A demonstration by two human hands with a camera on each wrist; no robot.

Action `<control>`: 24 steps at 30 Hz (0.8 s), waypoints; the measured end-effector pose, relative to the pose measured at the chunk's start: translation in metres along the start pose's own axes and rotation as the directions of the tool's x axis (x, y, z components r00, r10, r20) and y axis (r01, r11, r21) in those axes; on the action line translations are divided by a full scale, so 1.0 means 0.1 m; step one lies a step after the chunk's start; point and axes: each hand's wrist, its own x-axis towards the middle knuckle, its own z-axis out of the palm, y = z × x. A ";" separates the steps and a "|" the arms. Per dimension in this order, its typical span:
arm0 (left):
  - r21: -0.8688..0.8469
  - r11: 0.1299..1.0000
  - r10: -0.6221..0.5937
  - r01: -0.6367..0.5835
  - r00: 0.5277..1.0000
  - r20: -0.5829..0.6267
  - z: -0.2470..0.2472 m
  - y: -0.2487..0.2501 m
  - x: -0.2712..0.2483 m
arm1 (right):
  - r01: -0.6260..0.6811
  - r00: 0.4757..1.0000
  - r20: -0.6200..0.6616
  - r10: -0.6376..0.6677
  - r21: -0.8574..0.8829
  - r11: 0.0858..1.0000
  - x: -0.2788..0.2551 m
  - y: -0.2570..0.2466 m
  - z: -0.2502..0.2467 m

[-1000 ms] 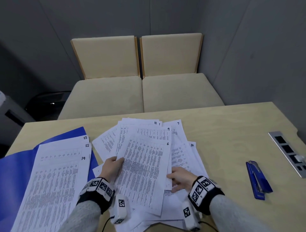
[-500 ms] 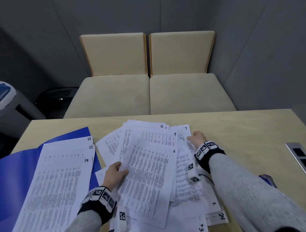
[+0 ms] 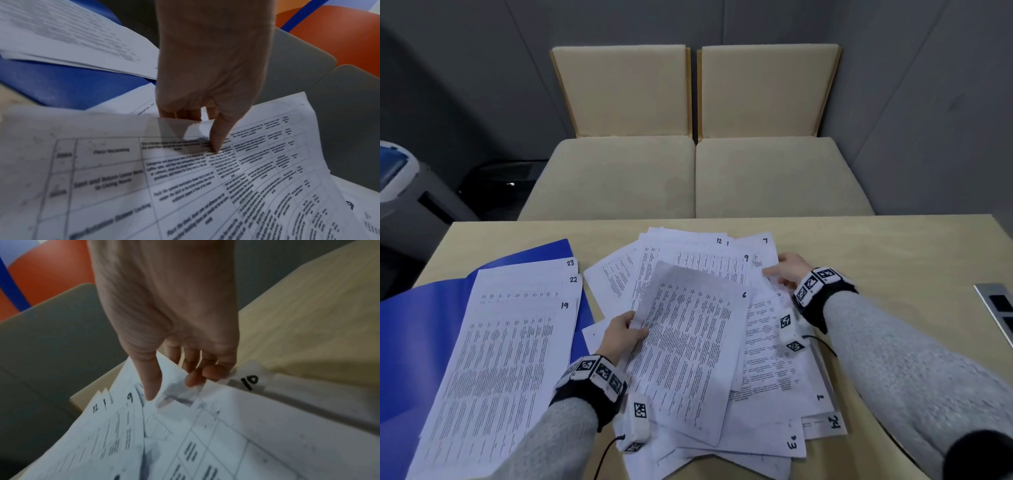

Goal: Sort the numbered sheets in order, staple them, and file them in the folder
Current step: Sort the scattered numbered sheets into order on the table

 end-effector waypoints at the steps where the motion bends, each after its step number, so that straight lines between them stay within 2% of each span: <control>1: -0.005 1.000 -0.003 0.003 1.000 0.004 0.00 0.00 0.01 | 0.039 0.999 -0.009 -0.039 -0.019 0.999 -0.01 0.01 0.02; 4: -0.008 1.000 -0.011 0.011 1.000 0.006 0.00 0.01 0.02 | 0.160 0.979 -0.109 -0.171 -0.103 0.982 -0.08 -0.01 0.00; 6: -0.019 1.000 -0.001 0.001 1.000 0.025 -0.01 0.02 0.02 | 0.219 0.944 -0.226 -0.240 -0.115 0.969 -0.14 -0.02 -0.04; 8: -0.025 1.000 0.005 -0.004 0.999 0.038 -0.02 0.03 -0.01 | 0.225 0.904 -0.353 -0.242 -0.089 0.970 -0.22 0.00 -0.11; 11: -0.042 0.999 0.001 0.000 0.999 0.035 -0.02 0.03 -0.03 | 0.282 0.882 -0.407 -0.238 0.052 0.958 -0.32 0.09 -0.24; 12: -0.046 0.999 -0.005 0.006 0.999 0.035 -0.03 0.04 -0.04 | 0.346 0.850 -0.465 -0.248 0.137 0.928 -0.36 0.09 -0.30; 13: -0.048 0.999 -0.008 0.010 0.999 0.035 -0.03 0.05 -0.04 | 0.419 0.792 -0.560 -0.245 0.205 0.885 -0.45 0.06 -0.40; 15: -0.050 0.999 -0.011 0.013 0.999 0.041 -0.03 0.06 -0.04 | 0.597 0.606 -0.770 -0.201 0.273 0.754 -0.63 -0.08 -0.67; 16: -0.052 0.999 -0.013 0.016 0.999 0.046 -0.04 0.07 -0.05 | 0.678 0.531 -0.833 -0.155 0.307 0.668 -0.73 -0.17 -0.80; 17: -0.056 0.998 -0.015 0.017 0.999 0.050 -0.04 0.07 -0.07 | 0.734 0.501 -0.860 -0.095 0.364 0.573 -0.80 -0.24 -0.94; 18: -0.060 0.998 -0.018 0.021 0.999 0.049 -0.04 0.08 -0.08 | 0.771 0.503 -0.863 -0.044 0.425 0.474 -0.84 -0.30 -1.04; 20: -0.075 0.997 -0.020 0.024 0.999 0.047 -0.05 0.10 -0.11 | 0.774 0.555 -0.832 0.017 0.523 0.358 -0.87 -0.37 -1.16; 22: -0.092 0.996 -0.014 0.020 0.998 0.055 -0.07 0.10 -0.13 | 0.733 0.608 -0.793 0.038 0.579 0.357 -0.85 -0.39 -1.13; 24: -0.108 0.994 -0.010 0.017 0.998 0.068 -0.08 0.11 -0.15 | 0.628 0.697 -0.717 0.031 0.630 0.457 -0.77 -0.32 -0.92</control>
